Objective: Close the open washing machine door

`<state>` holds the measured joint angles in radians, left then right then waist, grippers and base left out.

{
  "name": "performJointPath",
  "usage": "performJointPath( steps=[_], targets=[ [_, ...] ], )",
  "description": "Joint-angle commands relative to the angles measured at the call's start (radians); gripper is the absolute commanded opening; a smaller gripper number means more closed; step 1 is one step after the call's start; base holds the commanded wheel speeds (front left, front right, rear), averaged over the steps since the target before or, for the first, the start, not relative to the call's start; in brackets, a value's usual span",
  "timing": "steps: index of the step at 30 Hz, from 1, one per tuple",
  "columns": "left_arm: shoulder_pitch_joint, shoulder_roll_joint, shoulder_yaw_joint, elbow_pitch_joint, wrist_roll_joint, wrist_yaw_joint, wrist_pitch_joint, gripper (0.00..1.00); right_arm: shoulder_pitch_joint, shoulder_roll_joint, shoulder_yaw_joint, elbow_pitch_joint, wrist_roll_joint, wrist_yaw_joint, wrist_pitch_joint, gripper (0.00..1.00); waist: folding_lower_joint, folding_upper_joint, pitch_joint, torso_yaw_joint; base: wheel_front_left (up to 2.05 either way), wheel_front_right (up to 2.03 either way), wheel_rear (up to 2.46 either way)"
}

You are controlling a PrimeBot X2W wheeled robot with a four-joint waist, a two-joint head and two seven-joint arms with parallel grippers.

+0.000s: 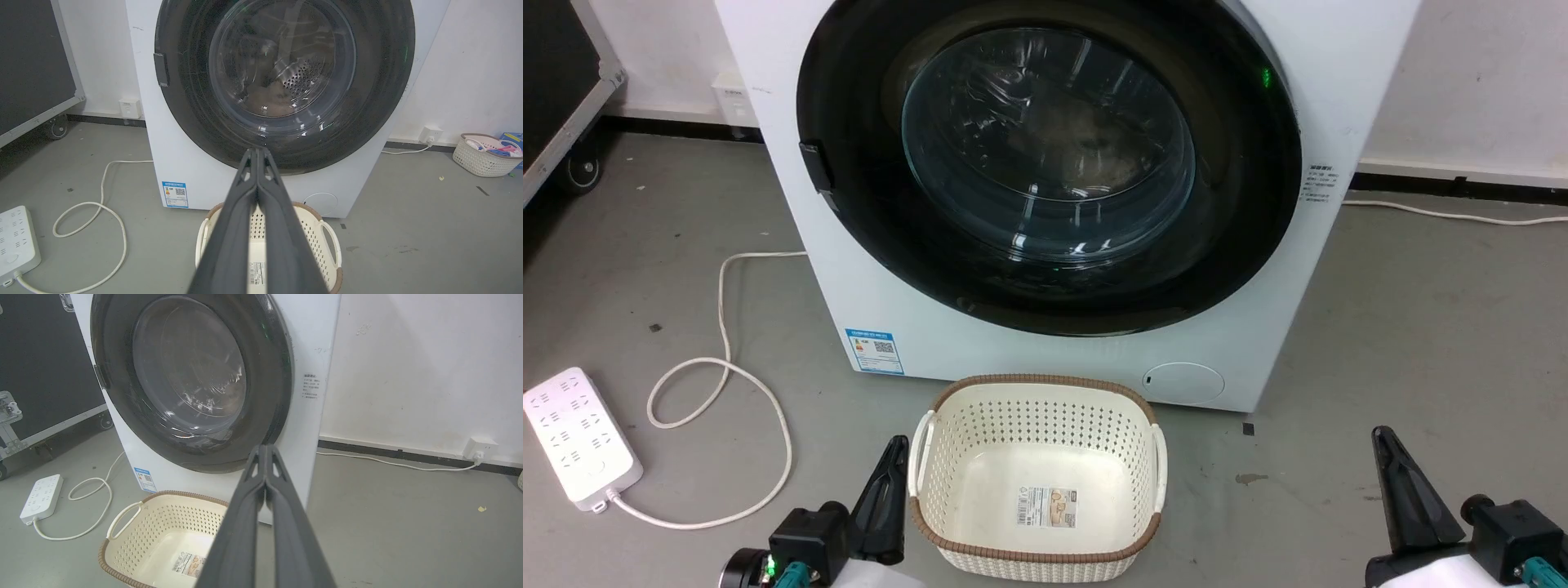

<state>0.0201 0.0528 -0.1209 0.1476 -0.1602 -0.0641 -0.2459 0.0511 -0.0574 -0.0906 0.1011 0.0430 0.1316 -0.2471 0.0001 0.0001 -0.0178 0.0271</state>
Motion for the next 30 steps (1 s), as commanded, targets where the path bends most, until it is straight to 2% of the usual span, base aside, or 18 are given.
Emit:
performJointPath(
  steps=[1, 30],
  targets=[
    [-0.001, 0.000, 0.003, -0.007, 0.009, 0.003, 0.005, 0.00, -0.003, 0.000, 0.003, -0.005, -0.002, 0.000, 0.005, 0.00, 0.0000, -0.0001, 0.000, 0.000, 0.00, 0.00, 0.00],
    [-0.006, -0.001, 0.033, -0.043, 0.047, 0.019, 0.066, 0.00, -0.015, 0.002, 0.025, -0.029, -0.013, 0.000, 0.066, 0.00, 0.0000, -0.0001, 0.005, -0.007, 0.00, 0.00, 0.00]
  ],
)
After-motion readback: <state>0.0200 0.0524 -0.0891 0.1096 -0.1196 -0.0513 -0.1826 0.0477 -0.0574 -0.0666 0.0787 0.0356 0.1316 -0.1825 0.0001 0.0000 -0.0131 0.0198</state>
